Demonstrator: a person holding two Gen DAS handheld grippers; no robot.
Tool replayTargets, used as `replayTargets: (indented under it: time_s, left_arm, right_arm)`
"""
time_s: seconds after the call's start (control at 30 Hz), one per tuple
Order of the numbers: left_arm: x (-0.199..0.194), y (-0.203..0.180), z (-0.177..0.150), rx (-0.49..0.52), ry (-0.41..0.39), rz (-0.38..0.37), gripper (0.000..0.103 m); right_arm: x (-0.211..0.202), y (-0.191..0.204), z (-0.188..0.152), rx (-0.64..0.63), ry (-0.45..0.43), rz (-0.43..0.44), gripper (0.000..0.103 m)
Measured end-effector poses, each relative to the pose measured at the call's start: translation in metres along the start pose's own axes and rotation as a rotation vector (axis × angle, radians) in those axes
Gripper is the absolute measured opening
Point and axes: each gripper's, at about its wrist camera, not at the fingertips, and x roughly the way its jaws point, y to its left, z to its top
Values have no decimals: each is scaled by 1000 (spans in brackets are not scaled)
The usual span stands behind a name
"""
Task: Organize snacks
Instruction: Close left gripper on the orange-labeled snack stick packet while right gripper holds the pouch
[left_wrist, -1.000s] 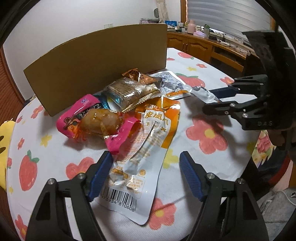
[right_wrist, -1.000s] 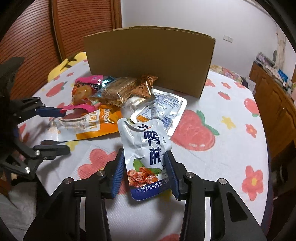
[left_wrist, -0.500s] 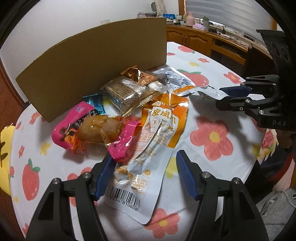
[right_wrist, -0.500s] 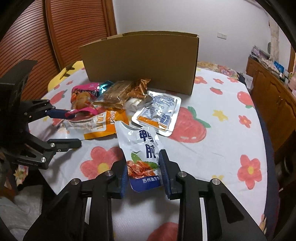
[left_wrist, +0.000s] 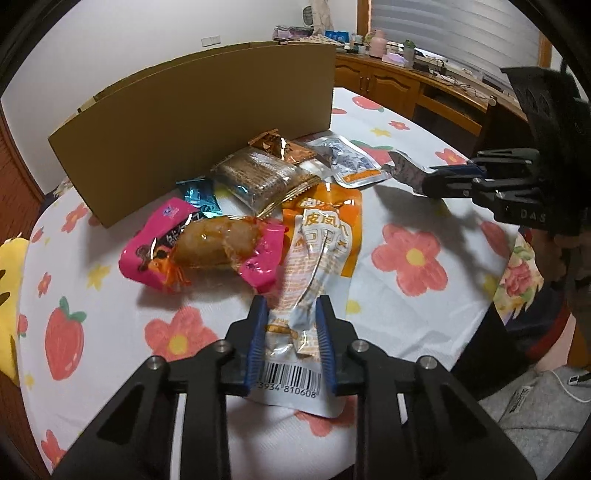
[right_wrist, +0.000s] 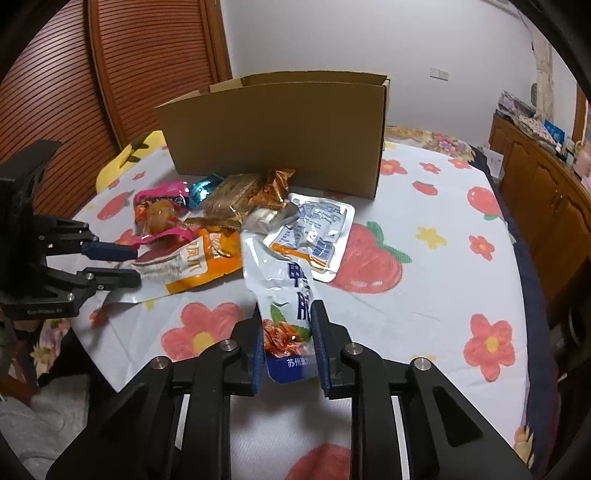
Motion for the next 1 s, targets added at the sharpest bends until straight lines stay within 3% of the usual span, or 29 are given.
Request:
replayTargets:
  time_s: [0.07, 0.13, 0.17, 0.2, 0.43, 0.6, 0.77, 0.87, 1.0]
  left_arm:
    - [0, -1, 0, -3, 6, 3, 26]
    - [2, -5, 0, 19, 16, 10, 35]
    - [3, -6, 0, 29, 27, 8, 52]
    - [4, -7, -1, 32, 37, -1, 59]
    - [1, -12, -9, 100, 80, -10, 61]
    - [-1, -16, -13, 138, 106, -11, 78]
    - [-1, -11, -15, 118, 111, -19, 78]
    - [-2, -5, -15, 75, 104, -30, 67]
    - [-4, -4, -19, 42, 95, -38, 60]
  right_arm:
    - [0, 0, 0, -2, 2, 4, 20]
    - [1, 2, 0, -9, 8, 3, 20]
    - [1, 2, -1, -11, 9, 2, 20]
    - [1, 3, 0, -13, 10, 1, 20]
    - [1, 2, -1, -13, 11, 2, 20]
    - [1, 2, -1, -14, 10, 1, 20]
    - [2, 3, -3, -18, 11, -4, 20]
    - [1, 4, -4, -18, 11, -8, 20]
    - [0, 5, -4, -21, 15, -15, 20]
